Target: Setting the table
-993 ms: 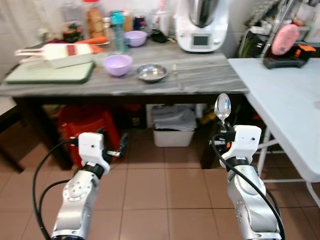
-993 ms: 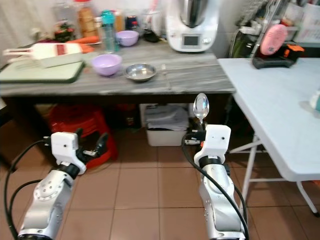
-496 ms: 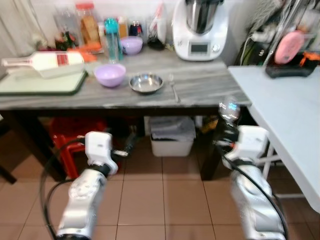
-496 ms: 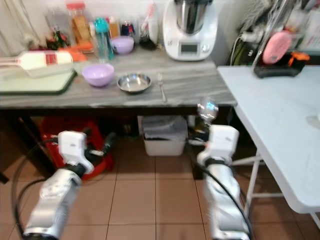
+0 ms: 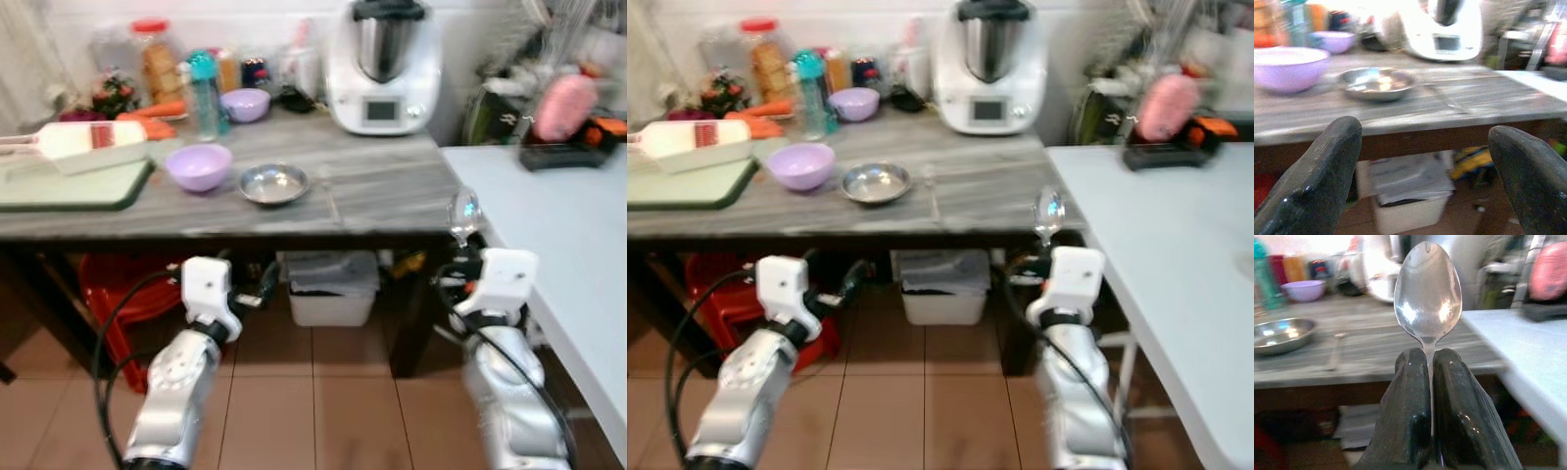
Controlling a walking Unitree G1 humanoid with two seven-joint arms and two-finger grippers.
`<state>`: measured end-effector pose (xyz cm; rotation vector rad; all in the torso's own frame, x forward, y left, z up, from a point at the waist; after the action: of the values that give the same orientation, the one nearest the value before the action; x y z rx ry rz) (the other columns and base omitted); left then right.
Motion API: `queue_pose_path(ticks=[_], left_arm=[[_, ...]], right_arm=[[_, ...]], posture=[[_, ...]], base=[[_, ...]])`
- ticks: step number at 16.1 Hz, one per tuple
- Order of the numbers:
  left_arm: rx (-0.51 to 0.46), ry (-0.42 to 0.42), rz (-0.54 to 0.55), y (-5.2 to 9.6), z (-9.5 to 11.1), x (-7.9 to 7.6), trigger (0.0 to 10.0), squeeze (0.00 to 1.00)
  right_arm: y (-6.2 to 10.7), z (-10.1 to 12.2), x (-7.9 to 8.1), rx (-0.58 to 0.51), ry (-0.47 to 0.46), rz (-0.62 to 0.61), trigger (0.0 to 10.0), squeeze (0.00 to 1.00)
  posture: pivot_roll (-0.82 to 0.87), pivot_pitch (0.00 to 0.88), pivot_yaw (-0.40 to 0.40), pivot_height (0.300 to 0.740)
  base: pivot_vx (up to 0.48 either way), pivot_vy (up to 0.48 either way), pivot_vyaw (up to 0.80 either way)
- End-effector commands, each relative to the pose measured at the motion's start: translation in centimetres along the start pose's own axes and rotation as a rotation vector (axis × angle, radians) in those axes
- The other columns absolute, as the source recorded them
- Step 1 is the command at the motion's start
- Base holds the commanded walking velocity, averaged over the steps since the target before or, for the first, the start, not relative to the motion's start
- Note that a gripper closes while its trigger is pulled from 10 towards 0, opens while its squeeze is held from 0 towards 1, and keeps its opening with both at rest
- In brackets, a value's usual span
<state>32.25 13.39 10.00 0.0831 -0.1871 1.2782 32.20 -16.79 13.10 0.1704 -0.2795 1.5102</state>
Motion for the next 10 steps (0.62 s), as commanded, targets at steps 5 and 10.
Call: queue_pose_path(ticks=[5, 10], left_arm=[[-0.002, -0.012, 0.004, -0.1, 0.2, 0.1, 10.0, 0.00], [0.010, -0.004, -0.022, 0.3, -0.3, -0.8, 10.0, 0.00]], right_arm=[[-0.2, 0.6, 0.4, -0.023, 0.003, 0.015, 10.0, 0.00], [-0.2, 0.6, 0.3, -0.023, 0.004, 0.006, 10.0, 0.00]], posture=[[0.03, 0.000, 0.007, 0.740], [0.03, 0.000, 0.008, 0.740]], base=[[0.313, 0.000, 0.30], [0.299, 0.000, 0.00]])
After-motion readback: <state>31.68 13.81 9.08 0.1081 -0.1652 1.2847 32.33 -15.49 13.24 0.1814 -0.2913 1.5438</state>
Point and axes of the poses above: a point about 5 cm out from each wrist's last joint towards the gripper, its own y axis pointing back from the gripper into the wrist, its own z axis along the axis of the wrist's last joint, x = y × z, the point moved 4 cm from there along -y, pointing out of the wrist towards the gripper, and after that the axes turned 15 degrees about -y, right-handed, at the moved point
